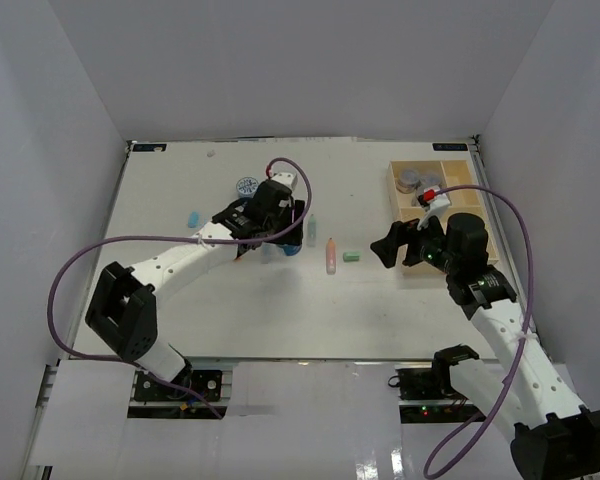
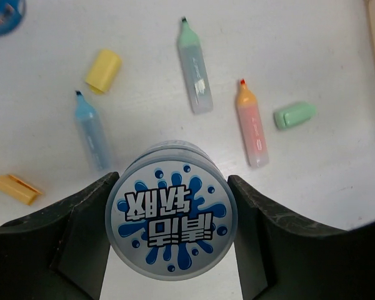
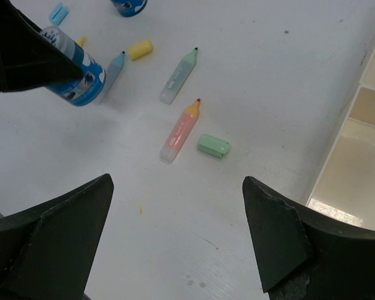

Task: Sort the stationery into containers
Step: Place the stationery at the center of the board, then pick up the stationery from the center of the board.

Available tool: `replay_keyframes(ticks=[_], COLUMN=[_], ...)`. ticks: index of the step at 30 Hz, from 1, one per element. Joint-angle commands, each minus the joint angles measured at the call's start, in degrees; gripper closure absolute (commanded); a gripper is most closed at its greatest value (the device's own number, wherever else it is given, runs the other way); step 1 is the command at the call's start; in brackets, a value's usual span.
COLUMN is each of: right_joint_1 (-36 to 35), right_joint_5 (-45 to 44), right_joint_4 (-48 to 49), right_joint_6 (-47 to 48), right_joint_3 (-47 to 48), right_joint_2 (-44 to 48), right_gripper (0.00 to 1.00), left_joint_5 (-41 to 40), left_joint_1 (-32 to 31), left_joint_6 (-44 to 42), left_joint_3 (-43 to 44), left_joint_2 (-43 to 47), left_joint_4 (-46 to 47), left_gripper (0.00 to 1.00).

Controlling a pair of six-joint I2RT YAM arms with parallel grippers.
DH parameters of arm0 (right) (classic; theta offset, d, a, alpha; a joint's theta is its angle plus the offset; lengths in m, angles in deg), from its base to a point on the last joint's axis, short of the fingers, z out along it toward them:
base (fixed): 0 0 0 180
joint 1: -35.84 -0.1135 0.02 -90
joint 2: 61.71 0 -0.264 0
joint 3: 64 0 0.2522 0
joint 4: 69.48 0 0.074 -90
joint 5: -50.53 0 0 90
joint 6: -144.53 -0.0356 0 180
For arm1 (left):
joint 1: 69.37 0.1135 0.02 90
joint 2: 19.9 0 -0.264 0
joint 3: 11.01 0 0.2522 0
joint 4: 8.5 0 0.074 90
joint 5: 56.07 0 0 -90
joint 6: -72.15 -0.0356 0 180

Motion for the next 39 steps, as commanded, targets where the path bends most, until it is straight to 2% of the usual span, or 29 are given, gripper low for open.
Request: replay_keyframes(ticks=[1, 5, 11, 12, 19, 25, 29, 35, 37, 38, 39], right_joint_1=[-2.8, -6.0, -10.8, -11.9, -16.4, -20.0, -24.0, -31.5, -34.0, -34.6, -35.2], right_joint_5=[-1.5, -4.2, -7.5, -8.0, -11.3, -12.7, -15.6, -18.3, -20.4, -20.8, -21.0], right_joint_4=[-1.5, -1.7, -2.2, -2.1, -1.2, -0.8, -1.3, 0.4, 0.5, 0.5, 0.3], right_joint_6=[2.4, 3.5, 5.1, 5.3, 6.1, 6.7, 7.7, 8.5, 8.5, 8.5, 8.4], right_joint_3=[2.5, 2.2, 1.3, 1.0, 1.0, 2.6, 4.7, 8.7, 11.1, 11.9, 13.0], right_joint_2=[-0.4, -1.0, -2.3, -2.5, -5.7, -8.3, -11.5, -19.2, -23.4, -24.9, -27.9], right_gripper=[0.1, 0.1, 0.1, 0.1, 0.1, 0.1, 0.1, 0.1, 0.1, 0.1, 0.1], left_joint_5=[-2.7, -4.6, -6.3, -6.6, -6.2, -5.4, -1.9, 3.5, 5.3, 5.6, 5.8], left_joint_1=[-4.7, -9.2, -12.5, -13.0, -13.5, -12.8, -7.0, 7.8, 14.7, 14.8, 17.9], left_joint_6=[3.5, 4.7, 7.2, 7.4, 8.6, 9.7, 10.5, 7.7, 6.0, 6.0, 4.8], left_joint_3=[-3.0, -5.7, -11.3, -12.0, -12.9, -11.2, -10.0, -10.8, -11.9, -12.4, -14.0], left_joint_2=[0.8, -2.0, -3.4, -3.5, -3.1, 1.8, 6.7, 14.6, 17.5, 18.6, 19.7], left_joint_4=[1.5, 5.3, 10.3, 10.3, 10.2, 7.7, 4.3, -0.8, -2.2, -2.5, -2.5], left_gripper=[0.5, 0.5, 0.4, 0.33, 0.03, 0.02, 0.02, 0.02, 0.02, 0.02, 0.02])
